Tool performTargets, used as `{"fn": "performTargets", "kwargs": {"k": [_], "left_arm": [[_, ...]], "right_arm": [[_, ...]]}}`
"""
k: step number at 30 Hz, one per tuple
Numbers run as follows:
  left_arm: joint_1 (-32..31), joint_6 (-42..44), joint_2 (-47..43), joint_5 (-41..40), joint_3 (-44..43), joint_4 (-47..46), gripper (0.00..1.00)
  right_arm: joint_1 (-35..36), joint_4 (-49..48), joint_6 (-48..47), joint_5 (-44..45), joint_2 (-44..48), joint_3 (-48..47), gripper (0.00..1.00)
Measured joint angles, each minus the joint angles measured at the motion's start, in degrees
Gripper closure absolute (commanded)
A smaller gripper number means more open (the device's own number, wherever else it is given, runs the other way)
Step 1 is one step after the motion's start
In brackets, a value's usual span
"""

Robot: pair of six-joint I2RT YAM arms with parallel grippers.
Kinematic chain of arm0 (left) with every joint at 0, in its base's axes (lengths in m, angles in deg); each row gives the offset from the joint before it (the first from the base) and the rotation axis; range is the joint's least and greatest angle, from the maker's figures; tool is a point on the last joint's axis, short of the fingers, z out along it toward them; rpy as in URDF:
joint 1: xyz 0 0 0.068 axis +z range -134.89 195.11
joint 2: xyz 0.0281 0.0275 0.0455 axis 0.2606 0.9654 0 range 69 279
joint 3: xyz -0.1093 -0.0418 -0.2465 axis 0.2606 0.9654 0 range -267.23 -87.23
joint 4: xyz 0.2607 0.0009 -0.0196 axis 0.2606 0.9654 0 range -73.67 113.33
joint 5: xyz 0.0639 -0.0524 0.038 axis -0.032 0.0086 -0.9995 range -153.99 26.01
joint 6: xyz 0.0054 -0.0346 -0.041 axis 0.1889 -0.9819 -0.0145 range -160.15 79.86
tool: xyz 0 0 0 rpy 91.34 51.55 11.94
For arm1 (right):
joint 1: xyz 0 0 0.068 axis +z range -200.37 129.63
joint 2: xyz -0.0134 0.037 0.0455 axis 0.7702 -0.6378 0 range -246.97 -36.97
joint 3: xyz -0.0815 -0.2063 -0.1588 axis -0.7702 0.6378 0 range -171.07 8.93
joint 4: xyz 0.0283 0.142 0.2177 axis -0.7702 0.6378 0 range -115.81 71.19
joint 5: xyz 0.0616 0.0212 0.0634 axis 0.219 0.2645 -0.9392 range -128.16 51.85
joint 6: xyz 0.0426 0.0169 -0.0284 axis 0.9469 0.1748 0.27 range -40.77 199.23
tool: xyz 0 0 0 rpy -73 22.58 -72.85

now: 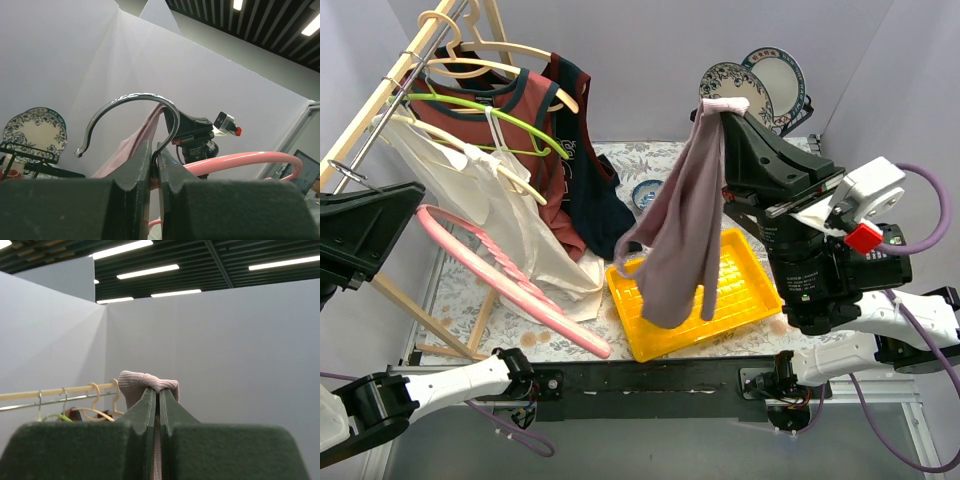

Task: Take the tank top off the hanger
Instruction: Remove the tank top from the hanger, then place the tank top in the bin.

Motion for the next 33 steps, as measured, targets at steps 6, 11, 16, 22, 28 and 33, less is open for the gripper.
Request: {"fn": "performTargets", "kwargs": {"k": [6, 11, 16, 22, 28, 33], "left_arm": [[0.0, 2.7, 0.1, -1.3, -0.5, 2.5, 1.0], [0.0, 4.0, 0.8, -1.4, -0.4, 3.3, 1.0], [0.0, 4.8, 1.4, -1.1, 0.2, 3.3, 1.0], [0.0, 5.0, 2.5, 0.3, 0.6, 3.3, 1.0], [0.0, 5.4, 2.8, 1.6, 1.1, 3.0, 1.0], [0.0, 6.3, 2.9, 1.6, 1.1, 3.1, 1.0]], "right_arm": [[0.0, -2.6, -4.6, 3.8, 4.7, 11.0, 0.99], [-2.2, -4.6, -4.4, 7.2, 8.6, 25.2, 0.99], [-11.6, 1.3, 3.3, 8.1, 9.2, 31.6, 0.99], [-22.9, 8.1, 14.4, 6.2, 10.9, 32.4, 0.99], [-24.7, 15.4, 24.4, 4.7, 12.5, 32.4, 0.99], [-24.8, 27.7, 37.9, 4.0, 18.5, 37.2, 0.99]]}}
